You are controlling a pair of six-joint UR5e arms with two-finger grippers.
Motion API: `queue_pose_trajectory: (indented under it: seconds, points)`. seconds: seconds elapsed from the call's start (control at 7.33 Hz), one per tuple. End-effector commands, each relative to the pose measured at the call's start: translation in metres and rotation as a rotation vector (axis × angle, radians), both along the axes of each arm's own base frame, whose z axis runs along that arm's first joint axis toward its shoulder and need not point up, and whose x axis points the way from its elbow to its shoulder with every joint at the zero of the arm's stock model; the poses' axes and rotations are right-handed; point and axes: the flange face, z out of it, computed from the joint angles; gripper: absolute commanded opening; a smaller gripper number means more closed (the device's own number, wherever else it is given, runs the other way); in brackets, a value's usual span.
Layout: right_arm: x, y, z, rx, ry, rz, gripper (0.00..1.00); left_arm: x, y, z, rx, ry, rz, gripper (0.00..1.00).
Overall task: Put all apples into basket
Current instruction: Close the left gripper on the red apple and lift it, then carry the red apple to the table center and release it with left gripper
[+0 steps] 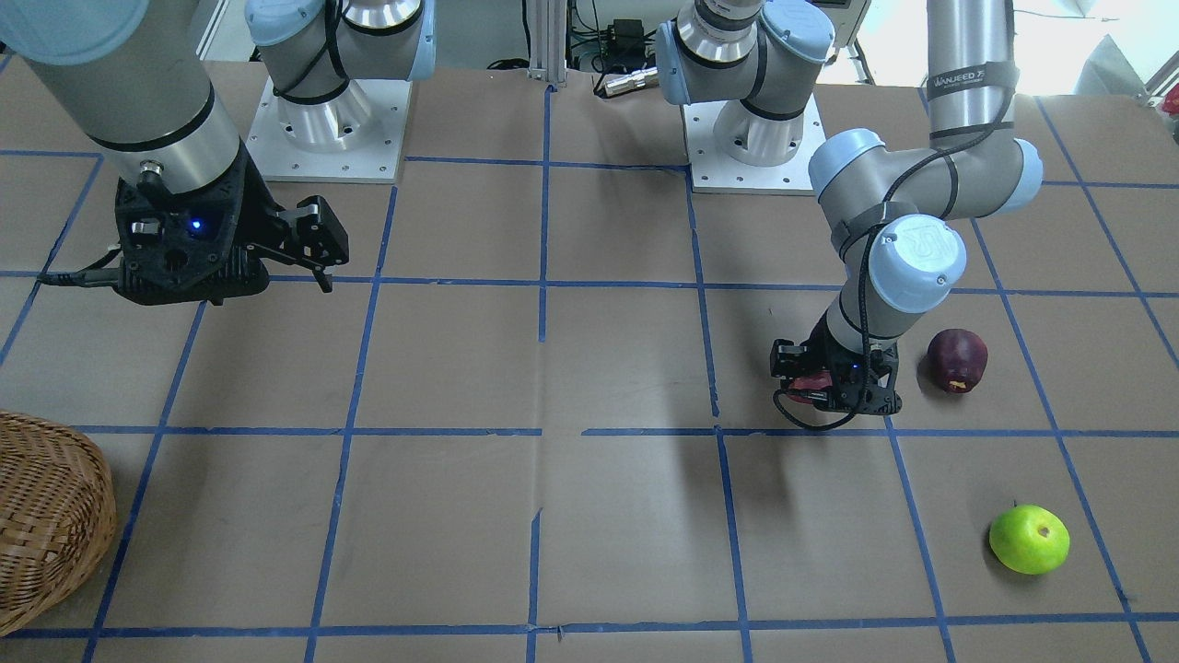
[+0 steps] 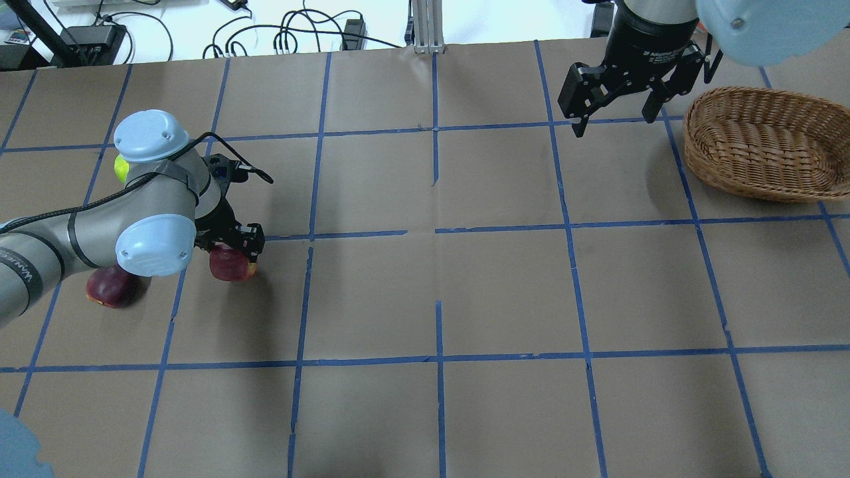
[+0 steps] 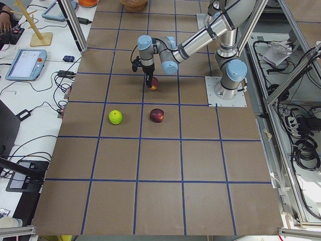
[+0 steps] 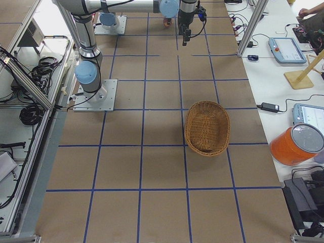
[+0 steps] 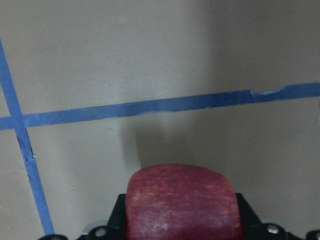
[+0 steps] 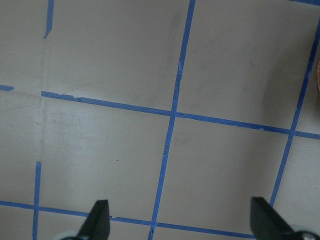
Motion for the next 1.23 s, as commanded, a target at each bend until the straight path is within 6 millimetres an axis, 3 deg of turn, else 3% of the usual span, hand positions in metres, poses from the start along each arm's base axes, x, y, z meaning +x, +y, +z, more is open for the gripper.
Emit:
queue_pose_trajectory:
  seconds: [0.0, 0.27, 0.55, 0.68, 0.82, 0.95, 1.09]
  points:
    - [0.000, 0.000, 0.000, 0.000, 0.000, 0.000, 1.00, -0.062, -0.024, 0.025, -0.035, 0.127, 0.232, 0.39]
    - [0.000, 0.000, 0.000, 0.000, 0.000, 0.000, 1.00, -0.149, -0.028, 0.033, -0.050, 0.140, 0.419, 0.39]
    - [-0.001, 0.000, -0.001, 0.003, 0.000, 0.000, 1.00, -0.250, -0.018, 0.013, -0.049, 0.261, 0.502, 0.39]
    - [-0.001, 0.000, -0.001, 0.003, 0.002, 0.001, 1.00, -0.267, -0.014, -0.008, -0.040, 0.252, 0.497, 0.40]
    - [-0.001, 0.000, -0.003, 0.004, 0.000, -0.001, 1.00, -0.274, -0.016, -0.021, -0.043, 0.258, 0.510, 0.71]
    - [-0.002, 0.000, -0.002, 0.003, 0.002, -0.001, 1.00, -0.274, -0.017, -0.033, -0.038, 0.259, 0.536, 0.94]
    - [-0.002, 0.000, -0.002, 0.004, 0.002, -0.001, 1.00, -0.277, -0.017, -0.035, -0.035, 0.258, 0.535, 1.00]
